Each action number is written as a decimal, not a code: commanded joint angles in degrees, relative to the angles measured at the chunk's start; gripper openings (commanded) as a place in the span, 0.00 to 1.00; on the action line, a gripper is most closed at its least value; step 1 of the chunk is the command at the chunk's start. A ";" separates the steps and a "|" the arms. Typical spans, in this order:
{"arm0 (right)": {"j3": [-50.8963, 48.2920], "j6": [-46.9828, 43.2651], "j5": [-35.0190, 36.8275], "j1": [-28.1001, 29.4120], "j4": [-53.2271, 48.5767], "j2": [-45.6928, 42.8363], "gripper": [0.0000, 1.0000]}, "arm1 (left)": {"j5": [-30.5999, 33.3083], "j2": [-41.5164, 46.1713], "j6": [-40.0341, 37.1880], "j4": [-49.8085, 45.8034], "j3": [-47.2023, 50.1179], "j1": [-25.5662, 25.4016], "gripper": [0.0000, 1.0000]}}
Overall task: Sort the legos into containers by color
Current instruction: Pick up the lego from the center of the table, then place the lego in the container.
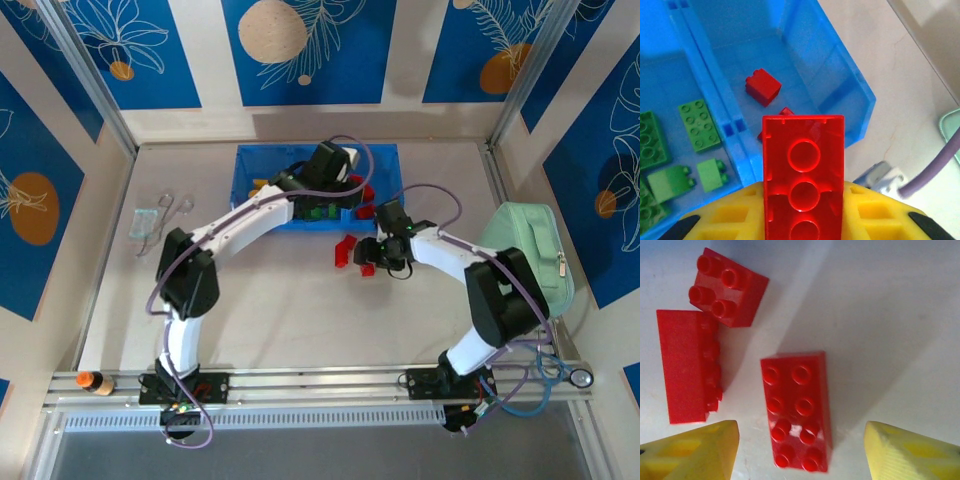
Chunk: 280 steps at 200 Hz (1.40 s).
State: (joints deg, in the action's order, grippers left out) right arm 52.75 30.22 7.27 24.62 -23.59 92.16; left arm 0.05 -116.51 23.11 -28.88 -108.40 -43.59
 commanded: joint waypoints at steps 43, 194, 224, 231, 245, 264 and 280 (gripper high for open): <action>3.57 0.50 10.31 5.11 -4.19 6.99 0.42 | -3.64 -19.50 -3.33 -13.58 -27.30 1.68 0.28; 21.32 -9.24 11.01 -5.30 -13.79 -5.93 0.24 | -0.02 8.82 0.53 1.81 3.60 -3.61 0.78; 33.12 -11.14 9.61 -7.72 -14.89 5.70 0.24 | 3.98 22.94 7.21 9.69 28.29 -7.59 0.76; 35.80 -11.44 9.21 -8.12 -15.07 8.59 0.25 | 5.06 25.14 8.28 9.78 32.72 -8.62 0.76; 42.11 -11.96 9.13 -8.34 -16.75 14.93 0.27 | 6.66 28.55 10.50 10.20 40.84 -10.33 0.75; 50.41 -12.20 10.46 -8.27 -20.17 22.64 0.29 | 7.34 31.96 14.39 10.14 48.99 -11.99 0.74; 53.89 -12.08 11.73 -8.02 -20.71 25.68 0.42 | 9.08 34.44 16.42 10.37 53.43 -14.01 0.74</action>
State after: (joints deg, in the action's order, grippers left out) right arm 101.06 19.55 18.06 16.36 -39.94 114.41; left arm 4.99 -85.08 33.50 -18.87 -61.06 -55.51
